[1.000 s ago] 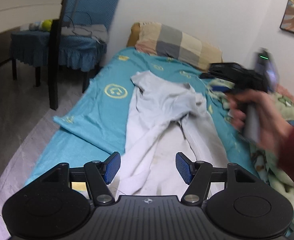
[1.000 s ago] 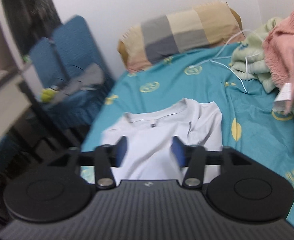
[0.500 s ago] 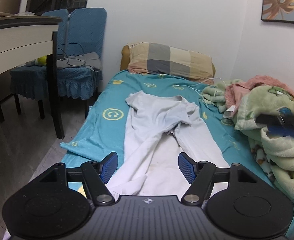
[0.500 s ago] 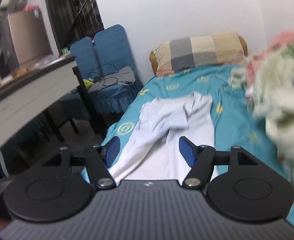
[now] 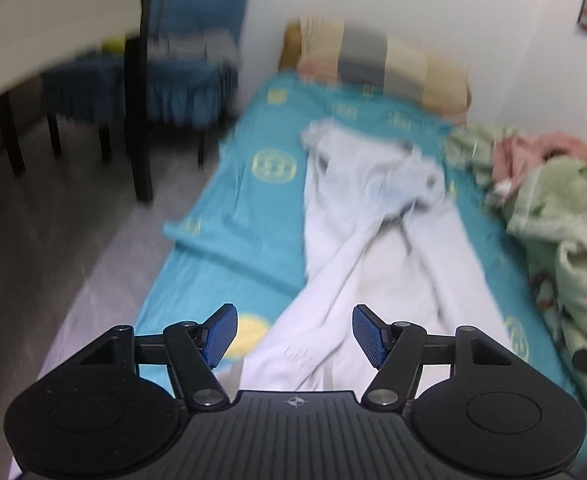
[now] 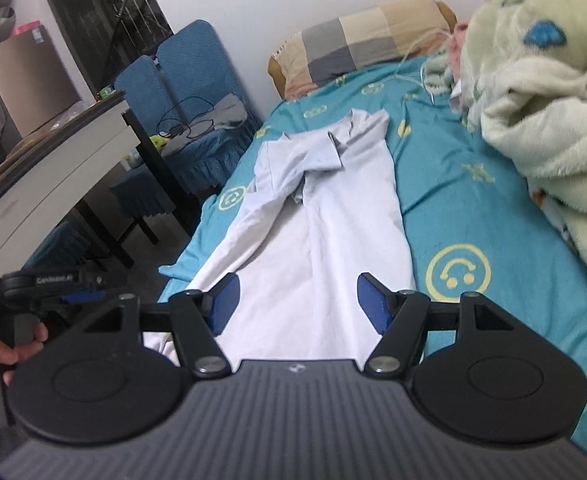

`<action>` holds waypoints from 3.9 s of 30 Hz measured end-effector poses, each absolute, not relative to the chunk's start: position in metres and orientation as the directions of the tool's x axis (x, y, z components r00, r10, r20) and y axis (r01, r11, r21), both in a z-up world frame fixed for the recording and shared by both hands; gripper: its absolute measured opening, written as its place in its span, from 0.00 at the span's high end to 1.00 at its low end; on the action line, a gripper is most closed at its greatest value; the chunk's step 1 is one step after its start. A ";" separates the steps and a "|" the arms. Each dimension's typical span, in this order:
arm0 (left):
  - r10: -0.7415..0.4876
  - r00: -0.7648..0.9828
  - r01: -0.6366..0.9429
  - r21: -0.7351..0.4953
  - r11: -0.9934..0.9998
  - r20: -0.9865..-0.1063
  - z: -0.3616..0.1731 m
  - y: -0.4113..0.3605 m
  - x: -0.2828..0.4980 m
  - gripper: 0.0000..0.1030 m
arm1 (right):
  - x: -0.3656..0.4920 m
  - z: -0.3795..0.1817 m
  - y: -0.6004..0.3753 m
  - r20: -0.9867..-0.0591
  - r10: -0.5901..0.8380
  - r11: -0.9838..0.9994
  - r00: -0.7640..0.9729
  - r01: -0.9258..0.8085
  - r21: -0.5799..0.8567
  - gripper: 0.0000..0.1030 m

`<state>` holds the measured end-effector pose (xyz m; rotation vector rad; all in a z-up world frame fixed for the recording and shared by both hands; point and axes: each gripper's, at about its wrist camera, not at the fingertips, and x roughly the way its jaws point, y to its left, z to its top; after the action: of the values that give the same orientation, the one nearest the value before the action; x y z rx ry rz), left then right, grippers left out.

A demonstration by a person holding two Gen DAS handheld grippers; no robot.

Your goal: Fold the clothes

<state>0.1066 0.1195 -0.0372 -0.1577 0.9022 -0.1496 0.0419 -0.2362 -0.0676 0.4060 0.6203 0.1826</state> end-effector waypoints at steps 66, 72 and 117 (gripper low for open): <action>-0.364 0.281 0.645 -0.107 0.757 -0.888 -0.106 -0.034 0.013 0.99 | 0.281 -0.186 -0.174 -0.653 0.559 0.769 0.511 -0.025 0.639 0.78; -0.423 0.184 0.672 -0.200 0.713 -0.887 -0.112 -0.035 0.018 0.99 | 0.285 -0.171 -0.183 -0.613 0.537 0.772 0.579 -0.045 0.634 0.94; -0.364 0.473 0.258 -0.268 0.928 -0.802 -0.112 -0.063 0.179 0.64 | 0.058 -0.092 -0.260 -0.670 0.362 0.899 0.649 -0.052 0.435 0.51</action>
<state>0.1792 -0.0630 -0.1117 -0.1151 1.0088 -0.3816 0.0575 -0.2597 -0.0922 0.3992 0.8366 0.2423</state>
